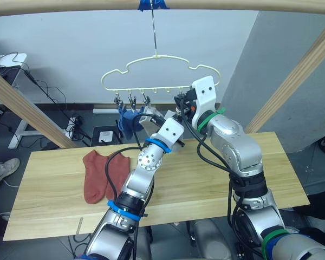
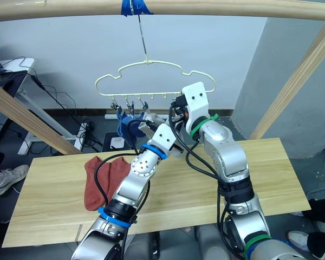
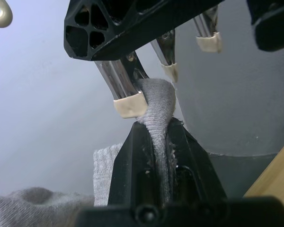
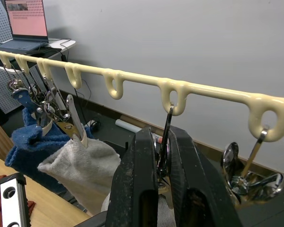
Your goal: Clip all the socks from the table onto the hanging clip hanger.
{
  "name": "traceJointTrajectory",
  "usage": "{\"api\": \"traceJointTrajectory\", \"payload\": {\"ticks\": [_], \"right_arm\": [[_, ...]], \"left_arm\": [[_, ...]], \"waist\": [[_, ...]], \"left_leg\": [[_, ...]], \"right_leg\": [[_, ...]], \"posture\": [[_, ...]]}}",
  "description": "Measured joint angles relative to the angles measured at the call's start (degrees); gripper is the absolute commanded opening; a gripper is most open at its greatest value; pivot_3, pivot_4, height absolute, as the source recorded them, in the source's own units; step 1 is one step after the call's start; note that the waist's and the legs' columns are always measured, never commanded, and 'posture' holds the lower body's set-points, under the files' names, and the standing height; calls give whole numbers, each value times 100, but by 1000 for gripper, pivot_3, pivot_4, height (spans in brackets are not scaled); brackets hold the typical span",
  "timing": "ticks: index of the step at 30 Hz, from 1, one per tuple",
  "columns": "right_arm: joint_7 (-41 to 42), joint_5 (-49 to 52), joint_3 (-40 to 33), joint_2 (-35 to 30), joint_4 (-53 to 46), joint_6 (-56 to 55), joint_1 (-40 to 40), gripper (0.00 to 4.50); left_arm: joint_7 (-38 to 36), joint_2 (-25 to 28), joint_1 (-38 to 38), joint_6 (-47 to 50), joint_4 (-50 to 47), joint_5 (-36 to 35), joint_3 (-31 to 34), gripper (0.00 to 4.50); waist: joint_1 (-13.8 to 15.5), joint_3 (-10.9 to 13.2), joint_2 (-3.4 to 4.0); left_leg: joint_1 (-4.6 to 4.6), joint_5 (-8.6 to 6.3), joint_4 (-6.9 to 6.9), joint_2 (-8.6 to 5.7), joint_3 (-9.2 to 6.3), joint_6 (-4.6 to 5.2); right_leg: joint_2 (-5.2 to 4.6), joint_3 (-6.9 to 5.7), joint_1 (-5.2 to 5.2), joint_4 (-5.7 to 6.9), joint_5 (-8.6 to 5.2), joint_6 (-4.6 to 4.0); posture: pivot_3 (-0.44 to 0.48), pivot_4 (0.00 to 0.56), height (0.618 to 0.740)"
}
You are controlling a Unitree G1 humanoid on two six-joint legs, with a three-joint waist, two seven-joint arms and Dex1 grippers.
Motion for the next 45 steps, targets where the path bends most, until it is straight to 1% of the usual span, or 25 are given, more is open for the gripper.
{"api": "traceJointTrajectory", "payload": {"ticks": [6, 8, 10, 13, 16, 22, 27, 30, 32, 33, 34, 37, 45], "right_arm": [[0, 42, -16, 69, -1, 51, 129, 2890], [8, 72, -24, 71, -12, 111, 138, 2919], [18, 133, -25, 61, -134, 171, 149, 2919], [50, 249, -22, 15, -365, 292, 173, 2919], [171, 306, -6, -160, -631, 460, 277, 2919], [353, 487, -5, -551, -1183, 803, 512, 2919], [413, 681, -25, -847, -1819, 1081, 845, 2919], [305, 688, -50, -850, -2102, 1115, 991, 2919], [124, 676, -125, -755, -2224, 1079, 1060, 2552], [41, 668, -154, -711, -2238, 1054, 1074, 2353], [-69, 659, -196, -667, -2237, 1038, 1076, 2036], [-252, 582, -225, -641, -2151, 997, 1071, 2036], [-526, 345, -223, -564, -1423, 837, 850, 2036]], "left_arm": [[17, -41, -8, -14, 0, -4, 22, 0], [2, -82, -8, -1, 1, -94, 72, 679], [-32, -114, -7, 43, 1, -189, 121, 1211], [-149, -125, 6, 141, -22, -320, 130, 2129], [-307, -109, 124, 339, -178, -412, 128, 3011], [-824, 105, 275, 625, -660, -673, 131, 3011], [-1478, 509, 498, 905, -1165, -1124, 231, 3011], [-1852, 769, 600, 1072, -1433, -1432, 297, 3011], [-2021, 869, 613, 1182, -1574, -1605, 398, 3036], [-2078, 919, 612, 1211, -1630, -1679, 437, 3036], [-2146, 977, 600, 1279, -1698, -1758, 490, 3036], [-2242, 1046, 587, 1341, -1745, -1842, 559, 3036], [-2268, 1102, 541, 1398, -1751, -1880, 582, 3036]], "waist": [[1, 0, 0], [1, 0, 0], [1, 0, 0], [0, 0, 0], [0, 0, 0], [0, 0, 0], [-3, 0, 0], [-3, 0, 0], [-3, 0, 0], [-2, 0, 0], [-3, 0, 0], [-2, 0, 0], [0, 0, 0]], "left_leg": [[-1, 0, 0, 0, 0, 0], [-1, 0, 0, 0, -1, 0], [-2, 0, 0, 0, -1, 0], [-2, 0, 0, 0, -1, 0], [-4, 0, 0, 0, -1, 0], [-4, 0, 0, 0, -3, 0], [-4, 0, 0, 0, -4, 0], [-4, 0, 1, 0, -4, 0], [-4, 0, 2, 0, -4, 0], [-4, 0, 2, 0, -4, 0], [-3, 1, 2, 0, -3, 0], [-4, 1, 2, 0, -3, 0], [-4, 1, 1, 0, -3, 0]], "right_leg": [[0, 0, 0, 0, 0, 0], [0, 0, -1, 0, 0, 0], [0, -1, -1, 0, 0, 0], [0, -1, -1, 0, 0, 0], [0, -1, -1, -2, 0, 1], [0, -3, -2, -2, -1, 1], [1, -3, -2, -2, -1, 1], [0, -2, -2, -2, -1, 1], [0, -2, -2, -3, -1, 1], [0, -2, -2, -3, -1, 1], [0, -1, -2, -3, -1, 1], [0, -1, -2, -4, -1, 1], [1, 0, -2, -6, -1, 1]], "posture": [[-255, 251, 740], [-256, 250, 740], [-258, 248, 740], [-257, 246, 740], [-256, 244, 740], [-256, 245, 740], [-260, 243, 740], [-263, 243, 740], [-262, 242, 740], [-262, 242, 740], [-256, 243, 740], [-249, 241, 740], [-244, 241, 740]]}}
